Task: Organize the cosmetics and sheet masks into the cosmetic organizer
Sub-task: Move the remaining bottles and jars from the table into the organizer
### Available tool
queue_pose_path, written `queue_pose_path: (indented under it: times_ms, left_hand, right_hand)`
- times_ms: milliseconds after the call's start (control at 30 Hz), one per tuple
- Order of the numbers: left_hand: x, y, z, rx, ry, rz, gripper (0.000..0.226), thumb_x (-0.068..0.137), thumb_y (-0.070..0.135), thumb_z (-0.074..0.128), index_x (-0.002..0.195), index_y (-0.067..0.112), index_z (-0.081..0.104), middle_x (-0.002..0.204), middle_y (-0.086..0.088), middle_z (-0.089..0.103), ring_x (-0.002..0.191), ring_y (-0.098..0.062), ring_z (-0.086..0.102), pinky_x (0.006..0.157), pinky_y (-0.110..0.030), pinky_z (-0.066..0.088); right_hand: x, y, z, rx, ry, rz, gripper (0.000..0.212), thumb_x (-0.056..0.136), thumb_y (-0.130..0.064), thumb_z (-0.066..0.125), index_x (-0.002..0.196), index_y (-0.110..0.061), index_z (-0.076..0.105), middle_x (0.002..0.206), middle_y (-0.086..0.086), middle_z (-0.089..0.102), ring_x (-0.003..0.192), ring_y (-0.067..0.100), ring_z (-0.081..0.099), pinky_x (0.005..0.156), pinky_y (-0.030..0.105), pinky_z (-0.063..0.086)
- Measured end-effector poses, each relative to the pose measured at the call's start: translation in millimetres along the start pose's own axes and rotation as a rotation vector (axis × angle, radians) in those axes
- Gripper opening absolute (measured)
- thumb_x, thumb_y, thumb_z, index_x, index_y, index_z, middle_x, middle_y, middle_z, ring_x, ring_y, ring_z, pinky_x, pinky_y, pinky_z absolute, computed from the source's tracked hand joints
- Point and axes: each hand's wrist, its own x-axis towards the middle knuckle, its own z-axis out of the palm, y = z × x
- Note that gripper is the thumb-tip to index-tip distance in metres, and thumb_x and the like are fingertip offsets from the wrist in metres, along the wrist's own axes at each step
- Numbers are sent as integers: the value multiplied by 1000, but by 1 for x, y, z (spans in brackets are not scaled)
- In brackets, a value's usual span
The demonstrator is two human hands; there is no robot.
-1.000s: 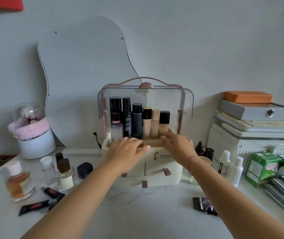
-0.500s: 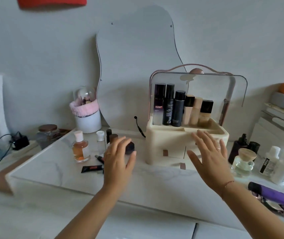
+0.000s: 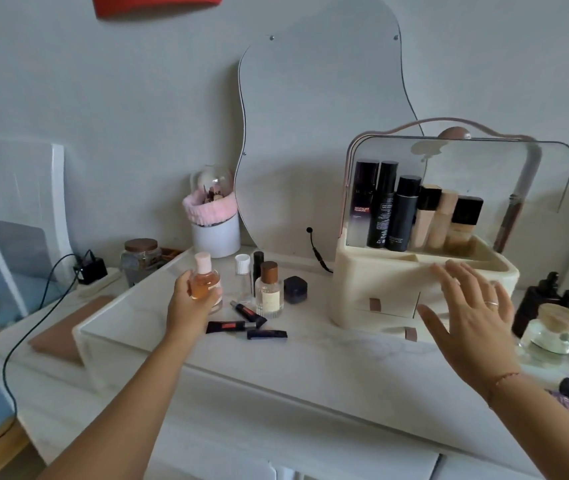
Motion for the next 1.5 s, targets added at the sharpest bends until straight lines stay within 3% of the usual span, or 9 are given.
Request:
queue_pose_path:
  times_ms: [200,433,533,667,833,1033,1267,1400,1500]
  left_hand:
    - [8,-9,-6,44,17,19,44,77,28,74,116,15,57,112,-7,65,100,-25,61,82,-35,47]
    - [-24,21,-2,2,106,209,42,78,30,72,116,23,56,107,5,62,99,-17,59,79,-26,42]
    - [-46,60,5,-114,114,317,38,77,36,71,111,37,54,106,20,62,94,7,58,72,-8,40]
    - [-76,118,32,-297,-94,399,46,71,45,70,113,32,56,110,15,65,99,3,61,80,-13,48]
    - [-103,174,89,-357,-379,420,52,64,54,70,111,36,55,111,11,66,103,-7,62,85,-34,52]
    - [-101,205,131,-366,-466,430,49,68,49,75,112,40,56,106,16,67,99,3,61,81,-25,53]
    - [-89,161,146,-39,-349,497,42,89,37,57,128,22,53,135,8,52,125,-5,44,100,-21,34]
    - [-93,125,142,135,-325,639,41,95,26,50,135,19,47,147,7,38,137,-8,30,110,-24,27]
    - [-90,120,140,167,-352,677,45,96,30,46,140,23,40,150,9,33,140,-5,23,112,-31,26]
  right_hand:
    - [1,1,2,-10,15,-1,59,90,-40,53,141,-15,40,145,8,43,139,28,30,116,53,14]
    - [1,1,1,-13,6,4,61,89,-42,52,143,-18,36,147,5,40,140,26,28,117,52,11]
    - [0,1,1,-13,-7,10,60,90,-44,49,143,-18,36,147,4,39,140,26,29,117,51,9]
    - [5,-3,-5,74,-10,38,58,89,-48,47,140,-19,39,144,3,41,137,25,33,119,49,9]
    - [34,-35,-41,703,-163,-34,88,66,-63,62,141,-27,32,131,-16,48,119,1,47,102,24,39]
    - [84,-38,-55,726,-175,-37,52,69,-30,80,115,-21,57,102,-8,68,93,8,65,87,33,55]
    - [126,-38,-18,822,-138,224,57,64,-19,83,115,-16,59,104,5,68,96,21,64,90,40,53]
    - [145,-43,6,757,-128,304,51,65,-23,83,108,-17,56,88,-6,59,80,10,55,65,17,43]
    - [149,-41,23,662,-171,338,49,66,-25,83,105,-17,54,88,-5,56,83,14,54,69,23,41]
